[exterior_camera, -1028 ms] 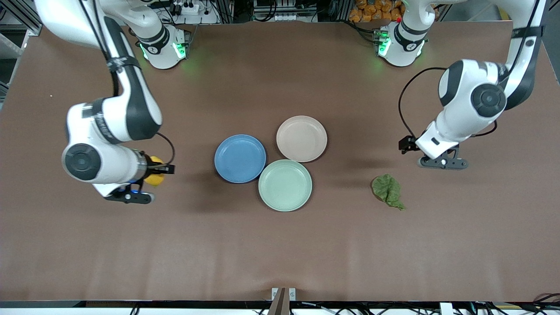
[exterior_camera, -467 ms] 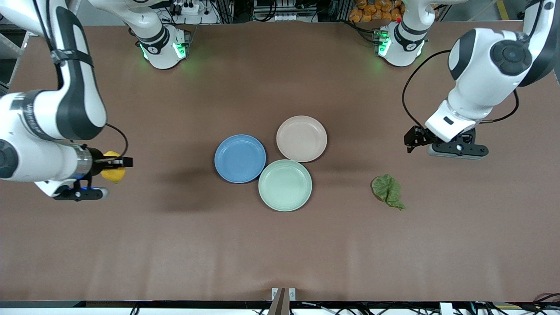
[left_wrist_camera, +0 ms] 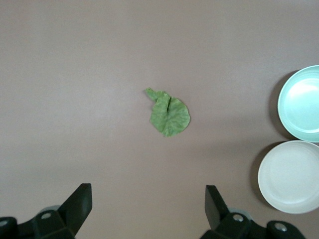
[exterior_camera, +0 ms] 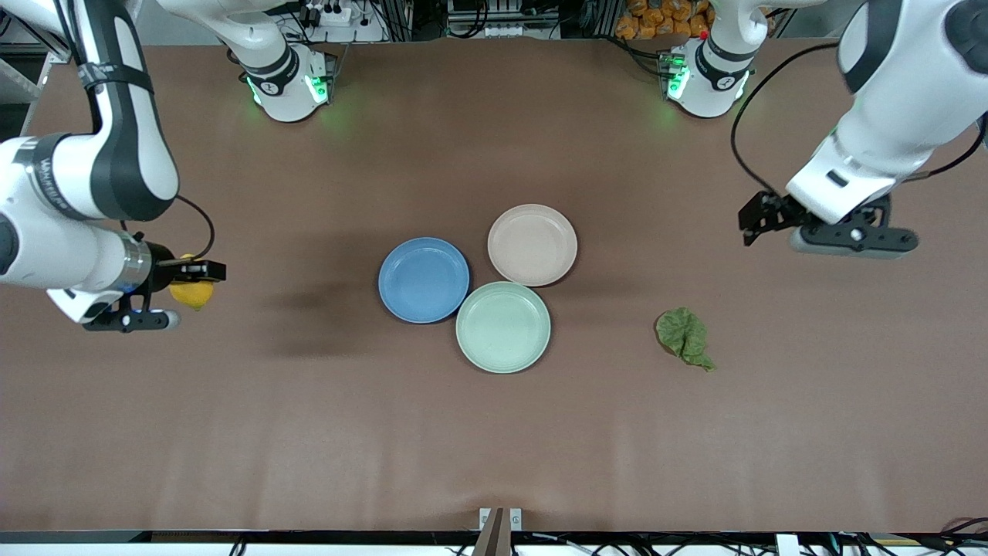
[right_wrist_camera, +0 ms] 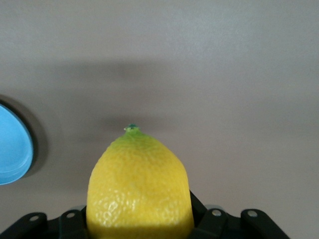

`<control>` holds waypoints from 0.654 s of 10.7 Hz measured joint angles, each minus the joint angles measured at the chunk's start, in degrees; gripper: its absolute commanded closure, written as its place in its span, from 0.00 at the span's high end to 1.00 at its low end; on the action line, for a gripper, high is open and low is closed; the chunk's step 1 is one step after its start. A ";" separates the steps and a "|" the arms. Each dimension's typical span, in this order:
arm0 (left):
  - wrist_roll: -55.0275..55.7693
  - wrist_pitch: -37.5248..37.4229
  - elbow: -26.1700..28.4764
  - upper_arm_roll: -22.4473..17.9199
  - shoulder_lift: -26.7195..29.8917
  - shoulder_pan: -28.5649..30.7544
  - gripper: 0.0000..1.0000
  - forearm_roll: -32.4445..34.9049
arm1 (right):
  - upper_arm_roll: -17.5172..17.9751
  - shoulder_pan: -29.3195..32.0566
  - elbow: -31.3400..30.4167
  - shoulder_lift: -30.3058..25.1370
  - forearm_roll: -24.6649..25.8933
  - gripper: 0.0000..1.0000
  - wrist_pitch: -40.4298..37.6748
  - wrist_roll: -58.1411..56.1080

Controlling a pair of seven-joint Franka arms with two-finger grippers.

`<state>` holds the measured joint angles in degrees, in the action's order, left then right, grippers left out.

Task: Pick lemon and lettuce from blue and beige plates
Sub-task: 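Lower the lemon onto the table with the right gripper and open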

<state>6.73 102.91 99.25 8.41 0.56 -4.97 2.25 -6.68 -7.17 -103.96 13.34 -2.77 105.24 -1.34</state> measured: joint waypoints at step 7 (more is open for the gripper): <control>0.00 -14.84 -11.52 -0.13 -0.84 -0.09 1.00 -0.01 | 0.06 0.36 -18.54 -1.71 0.33 0.51 23.53 -0.49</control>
<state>6.73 88.08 87.73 8.28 -0.27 -5.06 2.24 -6.62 -6.81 -122.51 11.63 -2.44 128.76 -1.83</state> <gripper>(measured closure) 0.000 0.419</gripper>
